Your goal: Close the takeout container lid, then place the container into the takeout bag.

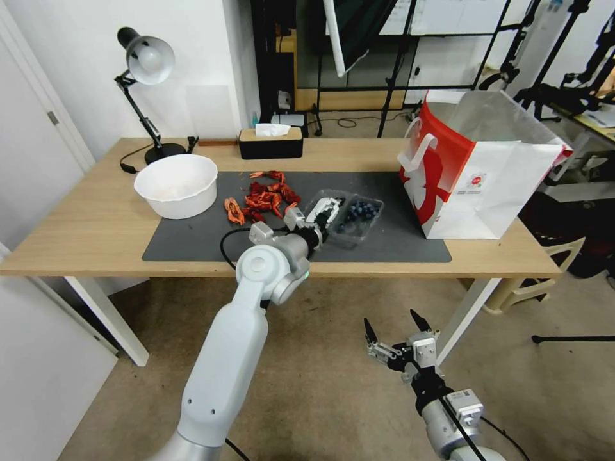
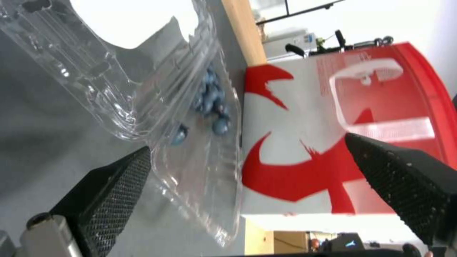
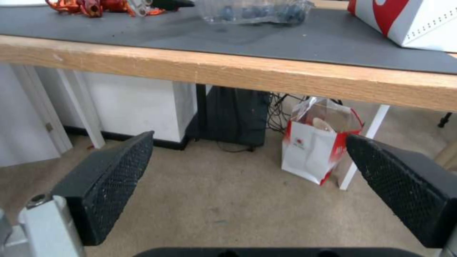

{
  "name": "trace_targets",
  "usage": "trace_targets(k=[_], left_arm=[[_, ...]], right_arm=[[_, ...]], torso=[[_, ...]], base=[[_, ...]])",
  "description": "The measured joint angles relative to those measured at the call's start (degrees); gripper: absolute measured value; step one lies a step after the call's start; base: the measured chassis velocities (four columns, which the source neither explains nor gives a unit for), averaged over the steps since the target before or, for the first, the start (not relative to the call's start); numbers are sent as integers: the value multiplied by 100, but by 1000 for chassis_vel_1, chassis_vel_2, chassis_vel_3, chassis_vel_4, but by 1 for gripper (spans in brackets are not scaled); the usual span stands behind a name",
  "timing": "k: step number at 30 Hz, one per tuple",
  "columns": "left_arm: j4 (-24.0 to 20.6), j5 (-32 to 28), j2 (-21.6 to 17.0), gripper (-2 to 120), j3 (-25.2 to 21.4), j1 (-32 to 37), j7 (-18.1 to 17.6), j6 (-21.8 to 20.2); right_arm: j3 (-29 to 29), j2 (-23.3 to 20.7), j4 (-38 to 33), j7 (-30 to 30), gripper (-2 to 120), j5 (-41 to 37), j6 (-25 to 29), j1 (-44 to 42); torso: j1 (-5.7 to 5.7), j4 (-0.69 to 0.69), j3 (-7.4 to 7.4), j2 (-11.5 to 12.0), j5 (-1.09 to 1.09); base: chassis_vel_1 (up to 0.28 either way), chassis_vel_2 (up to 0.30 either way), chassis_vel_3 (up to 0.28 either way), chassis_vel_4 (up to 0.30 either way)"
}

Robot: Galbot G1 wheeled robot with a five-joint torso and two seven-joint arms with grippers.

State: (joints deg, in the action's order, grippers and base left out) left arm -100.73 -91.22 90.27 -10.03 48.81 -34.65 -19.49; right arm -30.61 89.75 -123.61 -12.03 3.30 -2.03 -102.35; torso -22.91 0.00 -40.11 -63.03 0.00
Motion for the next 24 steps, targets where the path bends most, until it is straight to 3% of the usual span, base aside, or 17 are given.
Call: trace_targets(k=[20, 24], left_arm=[[-249, 351, 186, 100, 479, 238, 125, 84], [-573, 338, 124, 100, 476, 342, 183, 109]], right_arm=[[-11, 72, -6, -8, 100, 89, 61, -67], [-16, 66, 8, -20, 100, 89, 61, -60]], torso=[[-1, 0, 0, 0, 0], [-1, -1, 0, 1, 0]], base=[[0, 0, 0, 0], [0, 0, 0, 0]])
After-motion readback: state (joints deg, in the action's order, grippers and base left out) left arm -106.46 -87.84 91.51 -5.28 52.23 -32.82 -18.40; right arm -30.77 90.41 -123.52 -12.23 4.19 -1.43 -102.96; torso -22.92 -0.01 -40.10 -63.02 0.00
